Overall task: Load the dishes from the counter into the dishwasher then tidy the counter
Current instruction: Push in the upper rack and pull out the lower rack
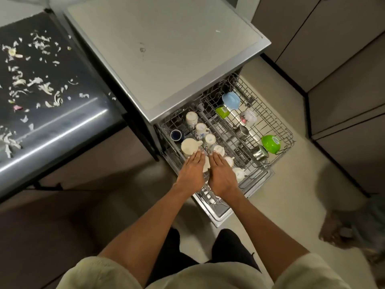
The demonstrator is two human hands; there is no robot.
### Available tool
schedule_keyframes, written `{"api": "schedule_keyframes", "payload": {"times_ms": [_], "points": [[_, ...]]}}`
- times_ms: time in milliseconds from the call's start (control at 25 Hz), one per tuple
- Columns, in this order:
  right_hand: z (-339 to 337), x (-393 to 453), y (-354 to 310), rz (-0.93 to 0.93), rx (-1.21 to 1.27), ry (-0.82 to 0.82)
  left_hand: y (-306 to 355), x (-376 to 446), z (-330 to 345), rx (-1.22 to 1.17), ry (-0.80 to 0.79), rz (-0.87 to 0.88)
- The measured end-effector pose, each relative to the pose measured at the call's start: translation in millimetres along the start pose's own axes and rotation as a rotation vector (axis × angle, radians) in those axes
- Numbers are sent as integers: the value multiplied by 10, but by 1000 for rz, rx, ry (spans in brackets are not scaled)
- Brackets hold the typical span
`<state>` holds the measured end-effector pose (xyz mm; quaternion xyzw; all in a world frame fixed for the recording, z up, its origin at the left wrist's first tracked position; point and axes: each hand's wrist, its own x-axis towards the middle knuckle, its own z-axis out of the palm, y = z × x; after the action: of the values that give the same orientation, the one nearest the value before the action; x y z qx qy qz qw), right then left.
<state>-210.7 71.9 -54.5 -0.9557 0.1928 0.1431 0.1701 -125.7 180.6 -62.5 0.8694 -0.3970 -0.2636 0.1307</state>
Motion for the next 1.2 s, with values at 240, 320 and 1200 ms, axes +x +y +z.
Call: {"api": "schedule_keyframes", "payload": {"times_ms": [240, 320, 1200], "points": [[251, -220, 819, -57, -10, -75, 629, 43, 691, -75, -35, -87], [283, -276, 1227, -91, -25, -124, 921, 140, 906, -95, -27, -135], [343, -140, 3153, -432, -235, -275, 2056, 443, 2311, -194, -136, -505]]}}
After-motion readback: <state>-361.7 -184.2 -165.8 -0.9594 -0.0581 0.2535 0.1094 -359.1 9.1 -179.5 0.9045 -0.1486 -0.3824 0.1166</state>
